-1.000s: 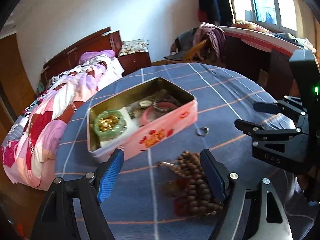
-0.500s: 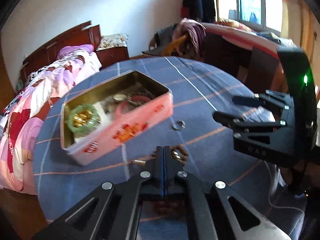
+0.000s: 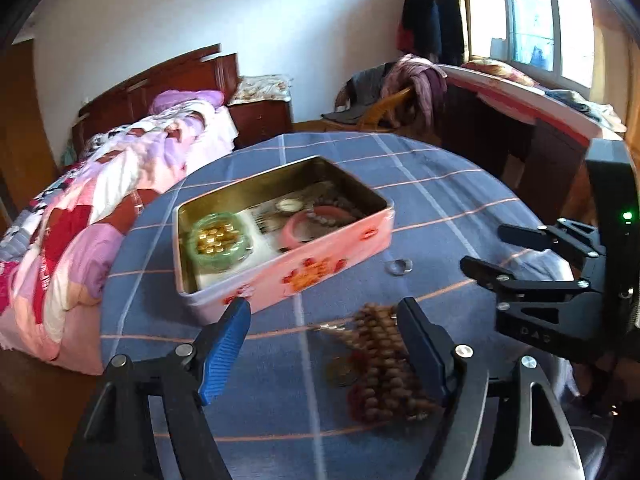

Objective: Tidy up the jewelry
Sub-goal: 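Grasp the long brown wooden bead strand with the left tool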

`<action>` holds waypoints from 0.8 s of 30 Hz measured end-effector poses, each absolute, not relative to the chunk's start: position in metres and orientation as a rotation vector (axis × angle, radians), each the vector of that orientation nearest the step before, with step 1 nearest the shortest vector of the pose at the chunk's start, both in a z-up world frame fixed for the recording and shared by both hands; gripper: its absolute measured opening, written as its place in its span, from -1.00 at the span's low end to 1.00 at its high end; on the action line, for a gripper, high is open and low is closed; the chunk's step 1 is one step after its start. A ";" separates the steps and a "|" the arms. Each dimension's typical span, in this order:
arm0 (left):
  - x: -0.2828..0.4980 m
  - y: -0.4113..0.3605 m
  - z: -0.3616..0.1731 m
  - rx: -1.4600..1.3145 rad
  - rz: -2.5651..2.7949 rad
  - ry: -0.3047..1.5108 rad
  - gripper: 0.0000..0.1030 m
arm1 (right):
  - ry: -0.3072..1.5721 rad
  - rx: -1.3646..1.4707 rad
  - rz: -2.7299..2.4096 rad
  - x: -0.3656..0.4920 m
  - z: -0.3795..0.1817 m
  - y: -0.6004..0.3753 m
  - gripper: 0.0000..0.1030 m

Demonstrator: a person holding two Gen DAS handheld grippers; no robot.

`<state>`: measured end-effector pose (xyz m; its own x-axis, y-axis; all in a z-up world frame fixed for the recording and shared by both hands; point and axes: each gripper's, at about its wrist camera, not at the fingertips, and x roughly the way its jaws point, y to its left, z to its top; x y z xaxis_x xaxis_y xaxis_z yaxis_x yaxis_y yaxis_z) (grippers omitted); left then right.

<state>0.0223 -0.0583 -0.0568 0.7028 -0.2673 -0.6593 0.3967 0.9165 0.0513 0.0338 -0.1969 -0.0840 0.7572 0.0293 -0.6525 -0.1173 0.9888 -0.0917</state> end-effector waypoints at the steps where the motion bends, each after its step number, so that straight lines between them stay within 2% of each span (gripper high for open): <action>1: 0.023 -0.062 -0.058 0.200 -0.384 0.704 0.47 | 0.708 -0.130 0.074 0.032 -0.084 -0.199 0.19; 4: 0.024 -0.081 -0.069 0.263 -0.406 0.722 0.45 | 0.714 -0.130 0.071 0.029 -0.088 -0.202 0.21; 5: 0.025 -0.085 -0.073 0.277 -0.414 0.734 0.27 | 0.717 -0.132 0.070 0.028 -0.089 -0.203 0.21; 6: 0.027 -0.090 -0.079 0.290 -0.428 0.758 -0.01 | 0.719 -0.131 0.069 0.029 -0.090 -0.203 0.21; 8: 0.030 -0.094 -0.089 0.287 -0.464 0.809 -0.32 | 0.719 -0.130 0.072 0.029 -0.090 -0.203 0.21; 10: 0.029 -0.092 -0.090 0.281 -0.476 0.810 -0.40 | 0.711 -0.132 0.075 0.029 -0.089 -0.202 0.21; 11: 0.029 -0.089 -0.087 0.268 -0.477 0.799 -0.61 | 0.708 -0.132 0.075 0.028 -0.088 -0.202 0.21; 19: 0.031 -0.038 -0.045 0.139 -0.421 0.705 -0.61 | 0.710 -0.136 0.099 0.028 -0.087 -0.195 0.21; 24: 0.040 -0.012 -0.051 0.159 -0.285 0.688 -0.61 | 0.707 -0.148 0.193 0.025 -0.080 -0.171 0.21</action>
<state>0.0402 -0.0116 -0.0511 0.7360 -0.2065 -0.6447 0.3108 0.9491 0.0508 0.0245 -0.1705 -0.0797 0.7436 0.1256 -0.6567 -0.2257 0.9717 -0.0698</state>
